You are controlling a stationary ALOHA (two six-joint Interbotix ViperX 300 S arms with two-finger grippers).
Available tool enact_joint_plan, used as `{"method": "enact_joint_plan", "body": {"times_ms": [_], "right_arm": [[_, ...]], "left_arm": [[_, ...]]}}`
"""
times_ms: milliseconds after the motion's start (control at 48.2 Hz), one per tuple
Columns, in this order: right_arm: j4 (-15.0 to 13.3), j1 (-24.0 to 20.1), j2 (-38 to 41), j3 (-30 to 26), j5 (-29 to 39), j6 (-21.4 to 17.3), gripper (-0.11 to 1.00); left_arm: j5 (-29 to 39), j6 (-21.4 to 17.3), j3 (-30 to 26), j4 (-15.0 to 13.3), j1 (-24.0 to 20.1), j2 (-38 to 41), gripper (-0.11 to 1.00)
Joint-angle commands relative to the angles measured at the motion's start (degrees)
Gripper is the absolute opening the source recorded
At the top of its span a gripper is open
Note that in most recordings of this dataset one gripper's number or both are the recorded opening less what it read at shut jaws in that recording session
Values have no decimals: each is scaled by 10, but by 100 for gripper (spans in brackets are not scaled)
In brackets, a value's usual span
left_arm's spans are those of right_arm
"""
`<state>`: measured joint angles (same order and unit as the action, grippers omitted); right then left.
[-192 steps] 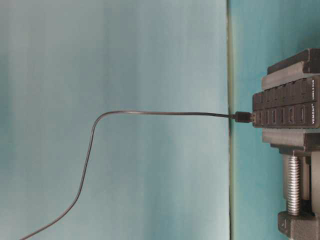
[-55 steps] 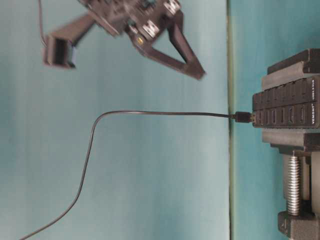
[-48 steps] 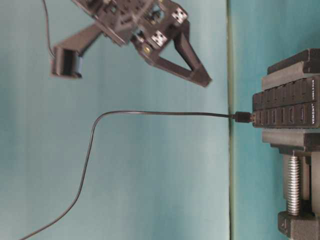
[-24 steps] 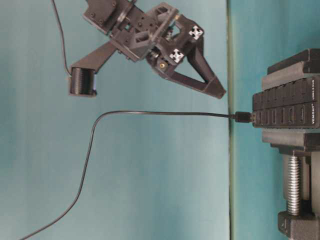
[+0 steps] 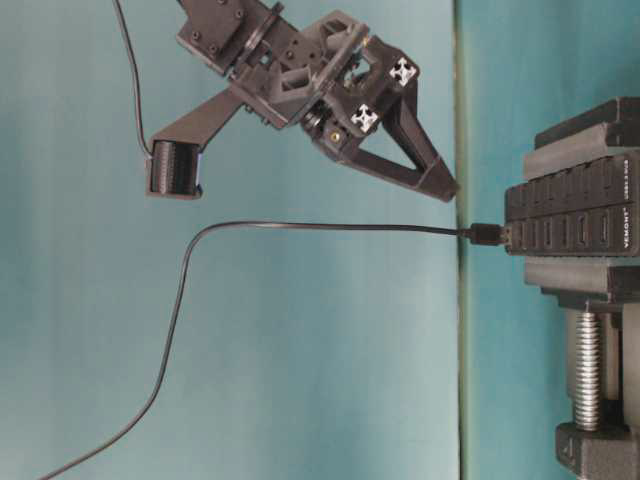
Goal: Insert the USB into the second port from the front of the fixed hub.
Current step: 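Move the right gripper over the hub toward the black USB plug, then lower the right gripper and close it on the USB plug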
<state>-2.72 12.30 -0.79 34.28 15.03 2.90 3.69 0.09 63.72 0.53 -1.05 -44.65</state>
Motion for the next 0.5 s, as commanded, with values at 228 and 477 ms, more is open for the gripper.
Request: {"method": "enact_joint_plan", "body": {"times_ms": [228, 477], "right_arm": [[-1, 2, 1, -12, -10, -4, 70], [-1, 2, 12, -18, -28, -3, 85]], "left_arm": [[-4, 1, -17, 0, 1, 2, 0], [-3, 2, -17, 0, 1, 2, 0]]}}
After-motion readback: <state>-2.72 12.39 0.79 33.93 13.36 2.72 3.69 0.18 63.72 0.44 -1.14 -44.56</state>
